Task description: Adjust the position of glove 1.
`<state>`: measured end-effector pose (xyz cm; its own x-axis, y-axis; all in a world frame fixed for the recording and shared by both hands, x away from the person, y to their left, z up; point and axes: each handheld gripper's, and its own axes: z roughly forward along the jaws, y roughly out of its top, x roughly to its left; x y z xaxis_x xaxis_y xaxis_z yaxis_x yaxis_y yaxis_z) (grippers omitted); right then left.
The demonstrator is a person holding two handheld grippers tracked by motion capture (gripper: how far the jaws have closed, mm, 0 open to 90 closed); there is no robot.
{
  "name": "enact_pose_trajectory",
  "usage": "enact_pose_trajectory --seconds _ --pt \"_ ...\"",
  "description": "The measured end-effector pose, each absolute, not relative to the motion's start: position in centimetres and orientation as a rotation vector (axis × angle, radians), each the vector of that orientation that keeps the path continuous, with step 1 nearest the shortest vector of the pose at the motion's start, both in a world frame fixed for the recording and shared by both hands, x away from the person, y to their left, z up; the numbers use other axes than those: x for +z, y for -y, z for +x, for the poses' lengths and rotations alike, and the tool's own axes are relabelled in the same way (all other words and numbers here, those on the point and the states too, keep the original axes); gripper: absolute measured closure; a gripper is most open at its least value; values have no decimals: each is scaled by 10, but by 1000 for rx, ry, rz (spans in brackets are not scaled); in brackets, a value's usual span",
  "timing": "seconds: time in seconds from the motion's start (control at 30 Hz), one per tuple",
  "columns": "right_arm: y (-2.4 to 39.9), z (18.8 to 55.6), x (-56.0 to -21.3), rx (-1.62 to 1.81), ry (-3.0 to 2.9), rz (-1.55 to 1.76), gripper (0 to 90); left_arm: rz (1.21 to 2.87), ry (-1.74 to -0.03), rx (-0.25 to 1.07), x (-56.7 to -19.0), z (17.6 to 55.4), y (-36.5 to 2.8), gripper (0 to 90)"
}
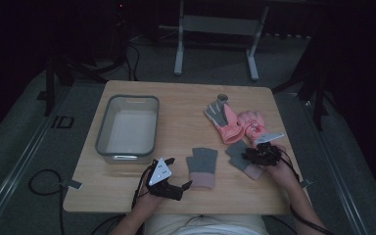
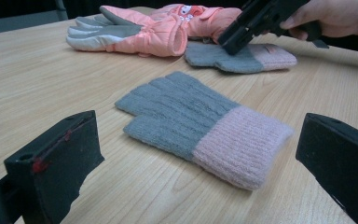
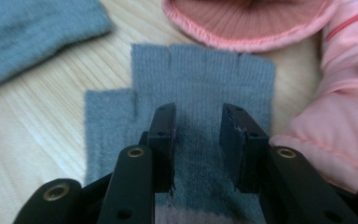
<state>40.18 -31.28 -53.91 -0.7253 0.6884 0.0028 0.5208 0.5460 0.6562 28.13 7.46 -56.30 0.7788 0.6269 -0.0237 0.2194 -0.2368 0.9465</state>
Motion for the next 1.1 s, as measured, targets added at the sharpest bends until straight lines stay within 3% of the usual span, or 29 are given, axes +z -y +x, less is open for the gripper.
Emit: enact_pose_trajectory --seconds 0.13,0.37,0.63,1.1 --pt "314 404 -543 975 -2528 1007 667 1804 -656 438 -563 281 -75 0" --pt "309 400 -542 938 -2519 1035 841 1802 -659 436 -563 281 -75 0" --pt "300 387 -532 926 -2529 1048 856 1803 -656 438 -563 281 -75 0" --pt "283 323 -466 1146 -2072 1386 856 1804 -649 441 -563 280 -75 0"
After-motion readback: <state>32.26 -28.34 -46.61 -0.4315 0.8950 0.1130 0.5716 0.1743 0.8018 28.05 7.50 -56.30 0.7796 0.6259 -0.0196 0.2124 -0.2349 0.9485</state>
